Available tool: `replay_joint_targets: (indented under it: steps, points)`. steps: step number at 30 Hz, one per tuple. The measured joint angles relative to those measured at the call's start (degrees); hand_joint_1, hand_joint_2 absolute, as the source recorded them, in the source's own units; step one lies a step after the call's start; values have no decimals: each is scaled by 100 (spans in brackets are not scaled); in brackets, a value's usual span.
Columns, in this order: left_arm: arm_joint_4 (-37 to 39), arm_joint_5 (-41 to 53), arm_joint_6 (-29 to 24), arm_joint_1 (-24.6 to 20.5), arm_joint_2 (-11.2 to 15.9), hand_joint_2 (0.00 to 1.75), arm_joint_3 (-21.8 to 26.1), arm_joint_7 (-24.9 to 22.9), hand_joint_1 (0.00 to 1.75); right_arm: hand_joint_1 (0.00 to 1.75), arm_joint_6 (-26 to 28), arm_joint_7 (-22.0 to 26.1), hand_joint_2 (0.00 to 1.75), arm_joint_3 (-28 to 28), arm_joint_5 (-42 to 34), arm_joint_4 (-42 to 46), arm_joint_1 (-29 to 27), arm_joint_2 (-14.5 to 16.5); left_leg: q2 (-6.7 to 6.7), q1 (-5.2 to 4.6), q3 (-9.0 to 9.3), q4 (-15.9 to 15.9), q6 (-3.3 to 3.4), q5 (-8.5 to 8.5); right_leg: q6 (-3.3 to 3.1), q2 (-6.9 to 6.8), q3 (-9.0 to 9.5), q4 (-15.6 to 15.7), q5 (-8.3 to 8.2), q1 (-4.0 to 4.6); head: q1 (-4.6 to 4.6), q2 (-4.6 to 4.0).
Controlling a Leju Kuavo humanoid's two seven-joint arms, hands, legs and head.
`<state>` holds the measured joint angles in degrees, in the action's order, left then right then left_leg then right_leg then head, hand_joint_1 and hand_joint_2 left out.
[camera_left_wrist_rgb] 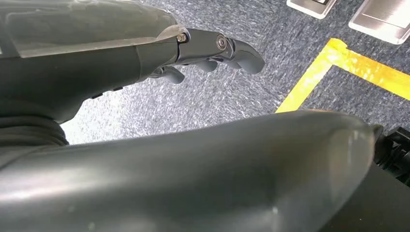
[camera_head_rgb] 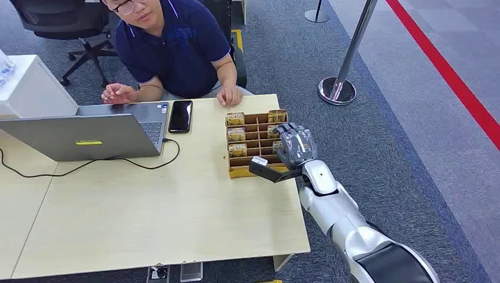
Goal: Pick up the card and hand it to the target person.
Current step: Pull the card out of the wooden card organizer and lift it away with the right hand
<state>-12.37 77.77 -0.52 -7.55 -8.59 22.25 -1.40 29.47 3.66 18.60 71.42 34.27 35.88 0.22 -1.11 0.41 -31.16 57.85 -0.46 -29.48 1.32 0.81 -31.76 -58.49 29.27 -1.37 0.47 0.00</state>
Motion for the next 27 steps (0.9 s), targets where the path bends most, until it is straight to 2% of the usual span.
replay_joint_targets:
  steps: [7,10,19,27]
  points:
    - [4,-28,0,6,-1,0,0,-17,0,61,-34,-75,175,-14,8,-123,83,-2,1,0,1,0,0,0,0,0,0,0,0,0,2,0]
    - [6,-28,-2,9,-1,0,0,-17,0,66,-48,-112,175,-41,15,-188,131,-2,1,0,2,0,0,0,0,1,1,0,-1,0,2,0]
    - [7,-31,-8,24,0,0,0,-17,0,114,-75,-123,175,-89,48,-328,158,-2,1,0,2,0,-1,2,0,1,1,0,-2,0,4,0]
    - [7,-31,-9,29,0,0,0,7,0,174,-82,-106,175,-108,58,-386,190,-2,1,0,4,0,-1,2,0,1,2,0,-3,0,-3,0]
